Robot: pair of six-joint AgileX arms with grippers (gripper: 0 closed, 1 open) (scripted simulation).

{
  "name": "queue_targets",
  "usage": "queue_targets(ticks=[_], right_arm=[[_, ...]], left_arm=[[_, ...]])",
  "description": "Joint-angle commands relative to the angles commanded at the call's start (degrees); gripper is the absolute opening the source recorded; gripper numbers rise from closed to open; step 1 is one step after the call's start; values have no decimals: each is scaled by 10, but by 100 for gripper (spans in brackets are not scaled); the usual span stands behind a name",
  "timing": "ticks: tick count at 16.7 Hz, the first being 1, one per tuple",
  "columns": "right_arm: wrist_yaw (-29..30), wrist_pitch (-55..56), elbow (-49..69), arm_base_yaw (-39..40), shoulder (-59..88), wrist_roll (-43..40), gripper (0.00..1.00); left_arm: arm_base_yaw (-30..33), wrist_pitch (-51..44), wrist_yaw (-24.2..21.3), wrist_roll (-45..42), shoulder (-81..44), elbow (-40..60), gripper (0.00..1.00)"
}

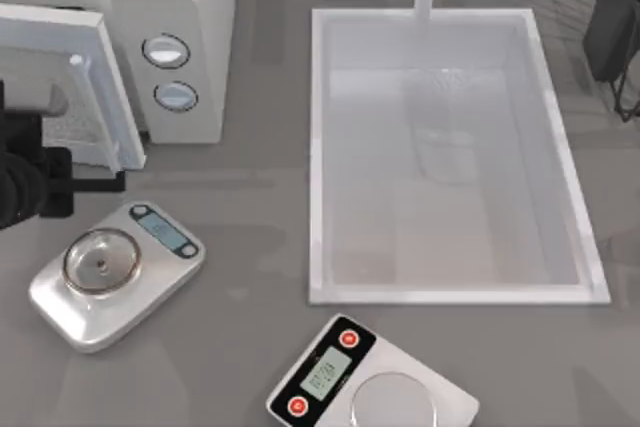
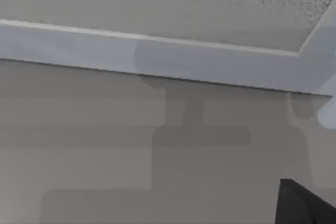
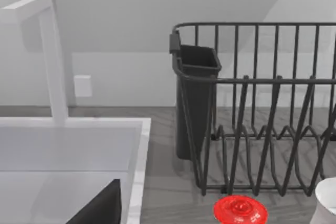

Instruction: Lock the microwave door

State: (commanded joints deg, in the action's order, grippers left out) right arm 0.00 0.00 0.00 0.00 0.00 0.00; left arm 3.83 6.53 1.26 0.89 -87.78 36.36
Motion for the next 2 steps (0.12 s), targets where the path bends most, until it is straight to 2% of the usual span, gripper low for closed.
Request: queue_targets(ticks=[2], right_arm=[[0,0,0,0,0,0,100]], left_arm=[[-1,8,-1,-1,-15,11,0]])
